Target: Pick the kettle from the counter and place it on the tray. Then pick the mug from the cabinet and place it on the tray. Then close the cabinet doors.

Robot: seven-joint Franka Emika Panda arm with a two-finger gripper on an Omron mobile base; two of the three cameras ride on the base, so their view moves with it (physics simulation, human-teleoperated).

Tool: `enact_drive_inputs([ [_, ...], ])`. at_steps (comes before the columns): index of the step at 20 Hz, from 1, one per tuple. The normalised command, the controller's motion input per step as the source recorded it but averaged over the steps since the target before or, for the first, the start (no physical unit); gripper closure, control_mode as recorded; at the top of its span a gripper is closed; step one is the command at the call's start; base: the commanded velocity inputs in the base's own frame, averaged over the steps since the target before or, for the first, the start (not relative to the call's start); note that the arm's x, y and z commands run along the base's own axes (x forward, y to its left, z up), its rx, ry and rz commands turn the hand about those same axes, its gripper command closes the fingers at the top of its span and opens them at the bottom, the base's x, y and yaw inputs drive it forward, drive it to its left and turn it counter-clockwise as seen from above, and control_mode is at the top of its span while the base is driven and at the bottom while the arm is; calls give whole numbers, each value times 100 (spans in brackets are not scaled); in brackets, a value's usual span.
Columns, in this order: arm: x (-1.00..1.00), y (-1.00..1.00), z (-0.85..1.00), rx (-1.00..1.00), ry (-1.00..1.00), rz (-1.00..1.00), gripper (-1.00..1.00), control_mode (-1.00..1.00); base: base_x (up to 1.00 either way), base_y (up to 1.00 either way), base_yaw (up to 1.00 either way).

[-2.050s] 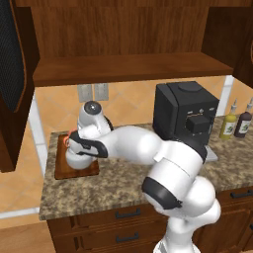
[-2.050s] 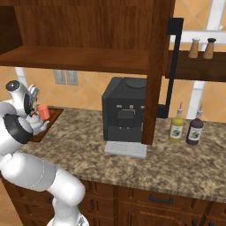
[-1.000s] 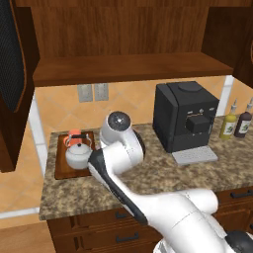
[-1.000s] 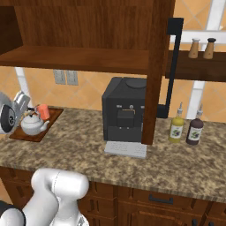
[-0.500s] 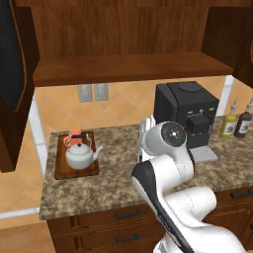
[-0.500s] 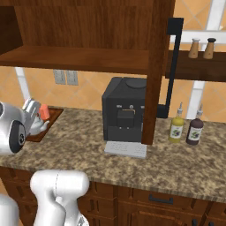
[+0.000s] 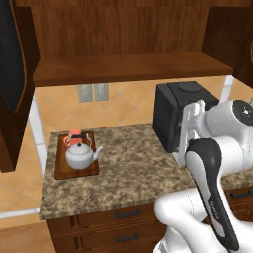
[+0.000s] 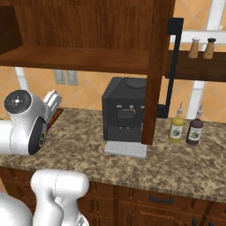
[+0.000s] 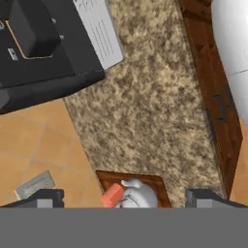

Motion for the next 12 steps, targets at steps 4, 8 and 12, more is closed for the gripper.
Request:
enact_drive_inputs([
  [4, -87, -94, -10, 21, -29, -5, -100, -100, 0, 0, 0],
  [8, -100, -47, -42, 23, -35, -17, -100, -100, 0, 0, 0],
  [12, -98, -10, -57, 25, -37, -25, -100, -100, 0, 0, 0],
])
